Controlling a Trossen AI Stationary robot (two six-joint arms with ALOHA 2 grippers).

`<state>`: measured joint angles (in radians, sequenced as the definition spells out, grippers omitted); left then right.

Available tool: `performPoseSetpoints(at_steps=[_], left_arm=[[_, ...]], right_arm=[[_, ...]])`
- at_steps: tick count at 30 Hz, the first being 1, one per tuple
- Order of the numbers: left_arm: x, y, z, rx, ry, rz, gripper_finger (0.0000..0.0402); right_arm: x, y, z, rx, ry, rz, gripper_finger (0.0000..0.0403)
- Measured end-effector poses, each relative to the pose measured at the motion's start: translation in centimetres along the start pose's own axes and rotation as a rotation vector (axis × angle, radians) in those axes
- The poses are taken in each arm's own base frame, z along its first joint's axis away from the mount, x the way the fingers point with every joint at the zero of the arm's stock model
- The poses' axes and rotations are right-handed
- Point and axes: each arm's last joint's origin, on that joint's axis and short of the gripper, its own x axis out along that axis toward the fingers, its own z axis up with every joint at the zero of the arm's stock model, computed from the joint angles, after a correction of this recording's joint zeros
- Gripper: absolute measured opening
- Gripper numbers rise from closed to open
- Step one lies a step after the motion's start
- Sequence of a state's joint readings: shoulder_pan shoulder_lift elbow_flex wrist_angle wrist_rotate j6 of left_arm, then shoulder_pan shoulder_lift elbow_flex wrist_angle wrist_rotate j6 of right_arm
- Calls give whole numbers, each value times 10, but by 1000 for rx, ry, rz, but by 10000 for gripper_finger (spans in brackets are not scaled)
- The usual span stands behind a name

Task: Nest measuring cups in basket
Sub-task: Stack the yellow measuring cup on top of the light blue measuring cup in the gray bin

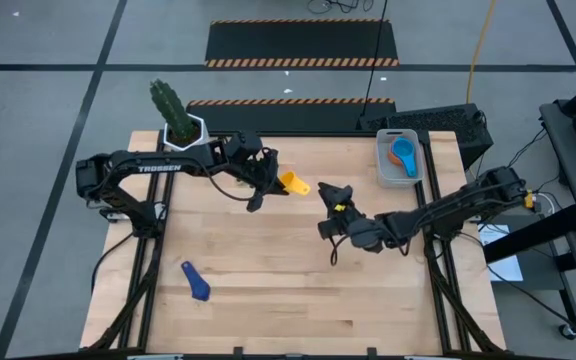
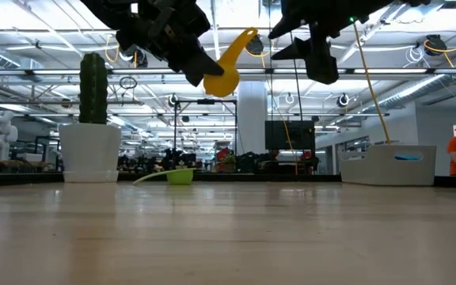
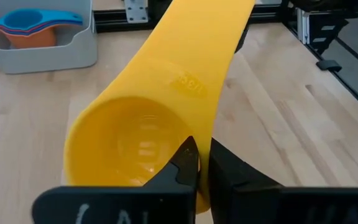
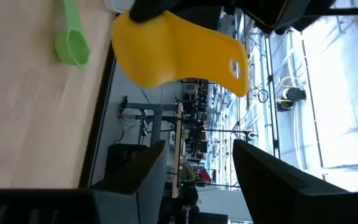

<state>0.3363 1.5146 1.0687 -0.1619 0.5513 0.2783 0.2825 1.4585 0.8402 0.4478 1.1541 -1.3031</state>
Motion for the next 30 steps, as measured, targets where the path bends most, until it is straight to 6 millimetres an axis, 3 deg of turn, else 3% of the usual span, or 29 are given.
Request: performPoseSetpoints(at_steps=[15, 23, 30], left_arm=[[0, 0, 0, 2, -3, -7, 11], [3, -5, 1, 8, -8, -49, 8], [21, -5, -5, 18, -1, -84, 9]], right_arm=[[0, -2, 1, -7, -16, -7, 192], [0, -7, 7, -46, -186, -10, 192], [-1, -15, 10, -99, -278, -72, 192]])
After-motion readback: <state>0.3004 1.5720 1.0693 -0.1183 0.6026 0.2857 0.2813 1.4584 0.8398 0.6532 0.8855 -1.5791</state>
